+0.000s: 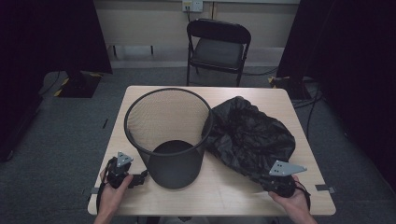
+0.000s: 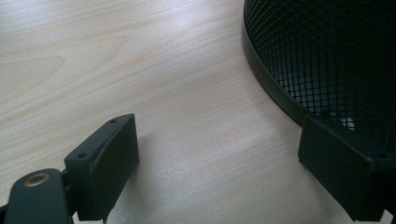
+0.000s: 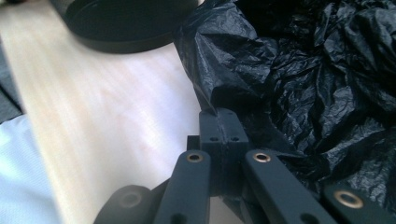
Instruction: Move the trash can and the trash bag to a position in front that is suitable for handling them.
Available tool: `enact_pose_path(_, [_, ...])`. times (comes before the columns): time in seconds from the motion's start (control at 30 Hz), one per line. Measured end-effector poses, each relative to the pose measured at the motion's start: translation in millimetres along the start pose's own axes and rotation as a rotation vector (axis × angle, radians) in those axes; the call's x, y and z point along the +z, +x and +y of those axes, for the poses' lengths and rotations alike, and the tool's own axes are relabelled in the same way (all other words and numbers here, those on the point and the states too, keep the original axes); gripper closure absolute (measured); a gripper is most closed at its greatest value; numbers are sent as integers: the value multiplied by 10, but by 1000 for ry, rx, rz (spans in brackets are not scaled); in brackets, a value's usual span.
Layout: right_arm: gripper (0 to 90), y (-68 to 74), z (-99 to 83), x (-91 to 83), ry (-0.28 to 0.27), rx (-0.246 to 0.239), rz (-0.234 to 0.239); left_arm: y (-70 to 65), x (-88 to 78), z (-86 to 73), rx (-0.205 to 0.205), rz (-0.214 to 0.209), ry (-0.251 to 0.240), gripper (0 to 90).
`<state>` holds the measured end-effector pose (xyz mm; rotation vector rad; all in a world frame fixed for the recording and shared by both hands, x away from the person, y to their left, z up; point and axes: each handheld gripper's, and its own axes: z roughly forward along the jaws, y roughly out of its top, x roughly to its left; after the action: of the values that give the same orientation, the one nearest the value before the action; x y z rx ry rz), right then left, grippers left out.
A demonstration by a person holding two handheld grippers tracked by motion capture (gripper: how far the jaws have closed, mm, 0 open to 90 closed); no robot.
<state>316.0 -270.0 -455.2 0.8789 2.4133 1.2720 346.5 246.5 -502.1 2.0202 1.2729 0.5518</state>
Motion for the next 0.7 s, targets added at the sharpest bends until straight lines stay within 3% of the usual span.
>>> enact_pose_path(0.47, [876, 440, -264, -254, 12, -26, 66, 0, 0, 0, 0, 0, 0, 120])
enact_pose_path(0.57, [721, 481, -255, -246, 8, -33, 67, 0, 0, 0, 0, 0, 0, 119])
enact_pose_path(0.63, [573, 477, -239, -237, -7, -32, 84, 0, 0, 0, 0, 0, 0, 119])
enact_pose_path(0.7, [418, 489, -216, -224, -17, -33, 63, 0, 0, 0, 0, 0, 0, 120])
